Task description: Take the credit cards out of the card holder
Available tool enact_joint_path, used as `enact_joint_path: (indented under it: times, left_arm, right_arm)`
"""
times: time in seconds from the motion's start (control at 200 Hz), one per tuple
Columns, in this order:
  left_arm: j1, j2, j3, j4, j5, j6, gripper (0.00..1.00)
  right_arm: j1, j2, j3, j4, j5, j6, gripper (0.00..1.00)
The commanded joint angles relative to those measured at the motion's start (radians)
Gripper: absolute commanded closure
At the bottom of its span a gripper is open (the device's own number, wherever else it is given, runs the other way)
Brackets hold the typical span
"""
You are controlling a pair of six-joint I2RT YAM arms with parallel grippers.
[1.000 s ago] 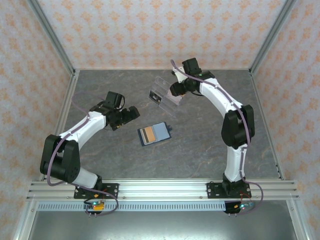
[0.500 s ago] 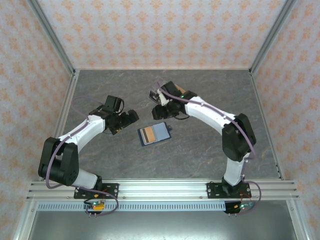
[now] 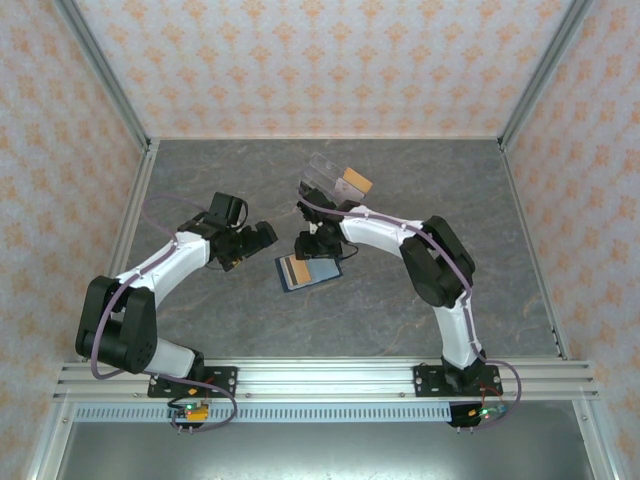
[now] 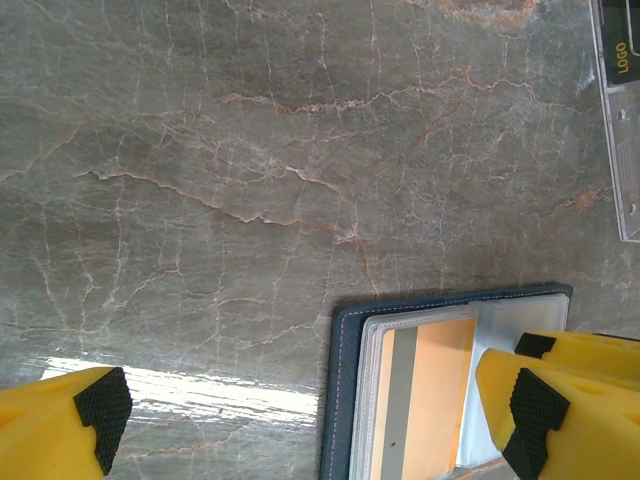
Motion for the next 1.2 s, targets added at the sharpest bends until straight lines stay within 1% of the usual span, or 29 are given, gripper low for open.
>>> enact_joint_path:
  times: [0.0,0.18,0.36,0.43,0.505,0.586,0.671,0.761,0.811,1.051,1.126,1.196]
  left_arm:
    - [0.007,-0.020,0.000,-0.014,-0.012,0.006,0.00]
    - [0.005,-0.011,0.006,0.005,0.024,0.014,0.00]
    - [-0.014,0.003,0.002,0.038,0.057,-0.005,0.00]
    - [-0.033,0.012,0.003,0.058,0.070,-0.014,0.00]
    - [-0.064,0.028,0.010,0.080,0.084,-0.023,0.03]
    - [-0.102,0.057,0.028,0.099,0.092,-0.028,0.08]
    - [-0.143,0.097,0.054,0.115,0.096,-0.035,0.15]
    - [-0.173,0.151,0.083,0.132,0.108,-0.040,0.25]
    - [-0.182,0.179,0.098,0.139,0.116,-0.041,0.32]
    - [-0.199,0.273,0.147,0.160,0.136,-0.050,0.58]
    - [-0.202,0.295,0.159,0.164,0.144,-0.051,0.64]
    - [-0.202,0.312,0.166,0.165,0.142,-0.058,0.68]
  right_arm:
    - [-0.027,0.000,-0.030,0.001,0.070,0.085,0.49]
    - [-0.071,-0.037,-0.117,0.029,0.088,0.160,0.52]
    - [-0.078,-0.099,-0.215,0.074,0.122,0.203,0.52]
    - [-0.082,-0.136,-0.244,0.104,0.106,0.215,0.52]
    - [-0.087,-0.180,-0.263,0.143,0.069,0.215,0.52]
    - [-0.093,-0.209,-0.270,0.182,0.003,0.200,0.52]
    - [-0.099,-0.204,-0.266,0.209,-0.080,0.193,0.53]
    - [-0.105,-0.183,-0.271,0.234,-0.144,0.206,0.59]
    - [-0.109,-0.172,-0.278,0.251,-0.164,0.222,0.62]
    - [-0.118,-0.162,-0.306,0.287,-0.168,0.252,0.71]
    - [-0.119,-0.156,-0.306,0.283,-0.163,0.253,0.73]
    - [-0.119,-0.155,-0.310,0.278,-0.150,0.253,0.75]
